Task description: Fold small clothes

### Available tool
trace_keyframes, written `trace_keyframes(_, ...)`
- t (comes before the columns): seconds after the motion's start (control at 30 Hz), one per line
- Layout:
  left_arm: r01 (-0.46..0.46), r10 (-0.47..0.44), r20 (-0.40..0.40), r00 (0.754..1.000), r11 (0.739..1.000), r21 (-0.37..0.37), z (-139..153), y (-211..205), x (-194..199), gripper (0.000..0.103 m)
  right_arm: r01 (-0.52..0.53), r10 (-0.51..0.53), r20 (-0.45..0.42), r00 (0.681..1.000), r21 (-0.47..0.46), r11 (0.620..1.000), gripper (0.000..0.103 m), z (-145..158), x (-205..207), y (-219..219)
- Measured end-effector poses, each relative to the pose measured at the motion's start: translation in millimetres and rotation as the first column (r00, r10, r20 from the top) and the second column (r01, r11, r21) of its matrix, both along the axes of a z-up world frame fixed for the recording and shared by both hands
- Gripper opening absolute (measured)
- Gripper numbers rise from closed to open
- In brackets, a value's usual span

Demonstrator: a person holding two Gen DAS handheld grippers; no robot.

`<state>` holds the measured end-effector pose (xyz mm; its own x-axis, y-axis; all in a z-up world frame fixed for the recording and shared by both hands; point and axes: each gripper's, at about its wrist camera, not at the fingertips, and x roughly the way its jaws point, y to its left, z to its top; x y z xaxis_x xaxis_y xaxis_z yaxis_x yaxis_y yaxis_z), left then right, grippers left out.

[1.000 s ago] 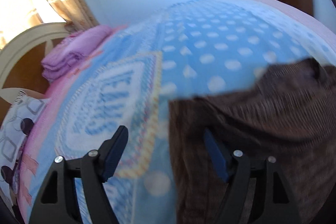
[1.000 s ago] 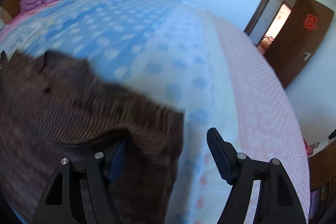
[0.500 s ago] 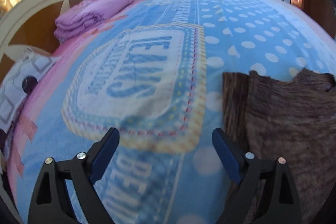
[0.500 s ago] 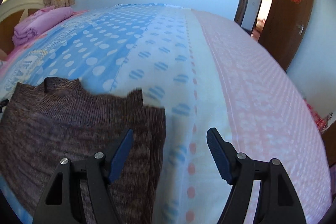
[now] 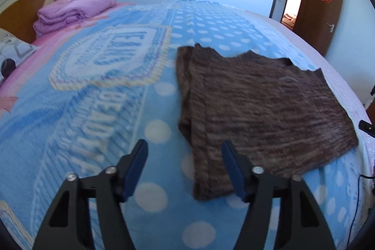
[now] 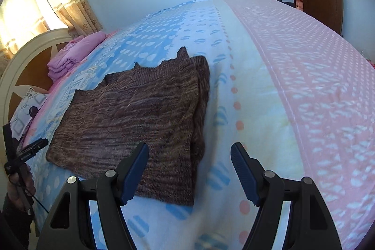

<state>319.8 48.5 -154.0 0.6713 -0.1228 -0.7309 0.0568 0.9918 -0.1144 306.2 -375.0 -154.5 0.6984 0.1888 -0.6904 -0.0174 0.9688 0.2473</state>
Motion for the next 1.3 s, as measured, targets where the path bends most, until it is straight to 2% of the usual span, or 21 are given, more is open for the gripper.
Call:
trace_keyframes(0.1, 0.023, -0.023, -0.02, 1.0, 1.0, -0.011, -8, -6, -3, 0.052, -0.009, 0.009, 0.002, 1.0, -0.013, 1.0, 0.073, -4, -3, 2)
trace_keyframes(0.17, 0.039, -0.039, -0.019, 0.999, 0.999, -0.006, -10, -11, -7, 0.036, -0.023, 0.023, 0.004, 1.0, -0.014, 1.0, 0.073, -7, -4, 5)
trace_keyframes(0.2, 0.053, -0.053, -0.021, 0.998, 0.999, -0.007, -12, -14, -7, 0.031, -0.028, 0.028, 0.005, 1.0, -0.015, 1.0, 0.07, -7, -5, 6)
trace_keyframes(0.23, 0.063, -0.063, -0.022, 0.998, 0.998, -0.012, -13, -16, -8, 0.022, -0.038, 0.038, 0.006, 0.999, -0.013, 0.999, 0.068, -7, -5, 8)
trace_keyframes(0.37, 0.068, -0.068, -0.027, 0.997, 0.998, -0.019, -19, -18, -8, 0.016, -0.061, 0.061, -0.009, 0.998, -0.012, 0.998, 0.058, -13, -3, 13)
trace_keyframes(0.4, 0.072, -0.072, -0.02, 0.997, 0.997, -0.02, -18, -18, -9, 0.013, -0.068, 0.068, -0.019, 0.998, -0.006, 0.998, 0.048, -16, -2, 15)
trace_keyframes(0.43, 0.082, -0.082, -0.013, 0.997, 0.996, -0.026, -17, -17, -10, 0.007, -0.077, 0.077, -0.026, 0.997, -0.003, 0.997, 0.043, -18, -3, 16)
trace_keyframes(0.47, 0.09, -0.09, -0.007, 0.996, 0.995, -0.031, -17, -17, -11, 0.006, -0.083, 0.083, -0.031, 0.996, -0.005, 0.997, 0.036, -20, -3, 18)
trace_keyframes(0.57, 0.09, -0.09, 0.011, 0.996, 0.995, -0.04, -14, -13, -16, 0.004, -0.099, 0.098, -0.037, 0.995, -0.025, 0.995, 0.007, -22, -7, 24)
trace_keyframes(0.73, 0.09, -0.09, 0.003, 0.996, 0.993, -0.072, -14, -7, -27, 0.004, -0.113, 0.113, -0.005, 0.994, -0.029, 0.993, 0.006, -9, -23, 24)
trace_keyframes(0.93, 0.081, -0.082, -0.009, 0.997, 0.995, -0.063, -18, -7, -27, 0.004, -0.091, 0.088, -0.097, 0.991, -0.025, 0.996, 0.006, -33, -15, 15)
trace_keyframes(1.07, 0.09, -0.09, 0.004, 0.996, 0.996, -0.024, -18, -11, -31, 0.005, -0.104, 0.096, -0.127, 0.987, -0.054, 0.993, 0.006, -28, -16, 21)
trace_keyframes(1.13, 0.077, -0.077, 0.001, 0.997, 0.997, -0.024, -18, -8, -31, 0.012, -0.104, 0.089, -0.127, 0.988, -0.118, 0.988, 0.009, -22, -18, 28)
trace_keyframes(1.23, 0.057, -0.057, 0.018, 0.998, 0.998, -0.019, -15, -4, -33, 0.015, -0.093, 0.079, -0.077, 0.994, -0.188, 0.978, 0.028, -1, -17, 39)
trace_keyframes(1.3, 0.04, -0.04, 0.021, 0.999, 0.999, -0.015, -15, -2, -33, 0.023, -0.094, 0.091, -0.021, 0.996, -0.234, 0.968, 0.043, 17, -10, 52)
